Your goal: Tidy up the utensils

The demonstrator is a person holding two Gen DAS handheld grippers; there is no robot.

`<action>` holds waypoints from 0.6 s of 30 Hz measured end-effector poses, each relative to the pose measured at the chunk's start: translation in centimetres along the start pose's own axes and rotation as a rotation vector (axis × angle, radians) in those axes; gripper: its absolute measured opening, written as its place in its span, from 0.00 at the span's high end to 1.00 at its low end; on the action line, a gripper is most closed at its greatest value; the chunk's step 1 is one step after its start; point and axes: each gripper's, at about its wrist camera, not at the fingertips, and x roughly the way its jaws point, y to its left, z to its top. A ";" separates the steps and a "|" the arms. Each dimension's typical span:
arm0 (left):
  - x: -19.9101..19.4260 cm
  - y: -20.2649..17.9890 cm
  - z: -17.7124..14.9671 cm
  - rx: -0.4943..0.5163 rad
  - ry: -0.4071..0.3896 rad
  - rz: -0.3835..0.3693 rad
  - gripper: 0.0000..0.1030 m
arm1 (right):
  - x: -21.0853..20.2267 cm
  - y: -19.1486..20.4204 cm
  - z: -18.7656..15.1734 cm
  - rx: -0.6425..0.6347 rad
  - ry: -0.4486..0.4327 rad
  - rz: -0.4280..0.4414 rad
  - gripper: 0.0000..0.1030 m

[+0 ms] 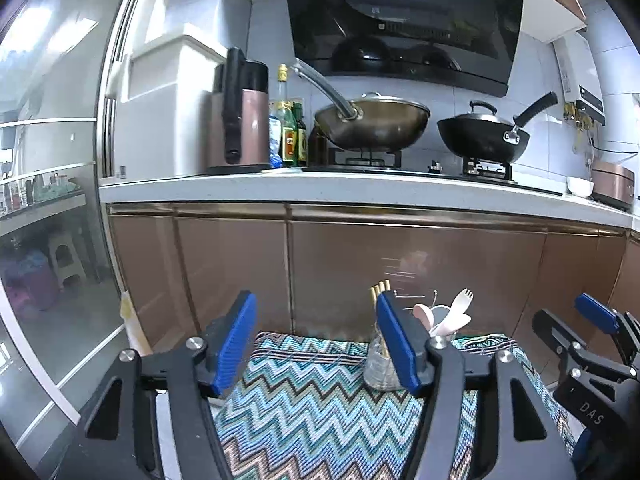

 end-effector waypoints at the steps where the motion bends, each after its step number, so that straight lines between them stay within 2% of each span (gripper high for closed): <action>1: -0.6 0.3 0.0 0.004 -0.002 0.007 0.40 | -0.5 0.1 -0.1 -0.004 0.000 -0.002 0.22; 5: -2.3 1.3 -0.1 0.010 -0.008 0.029 0.39 | -2.5 0.5 -0.2 -0.020 -0.004 -0.015 0.16; 10: -4.0 2.5 -0.1 0.007 -0.017 0.049 0.33 | -4.6 0.7 0.4 -0.015 -0.022 -0.041 0.03; 14: -5.0 3.5 -0.1 -0.013 -0.015 0.055 0.31 | -6.4 1.6 0.9 -0.041 -0.032 -0.083 0.00; 18: -6.5 4.2 0.1 -0.023 -0.029 0.074 0.30 | -8.0 1.9 1.2 -0.040 -0.045 -0.090 0.00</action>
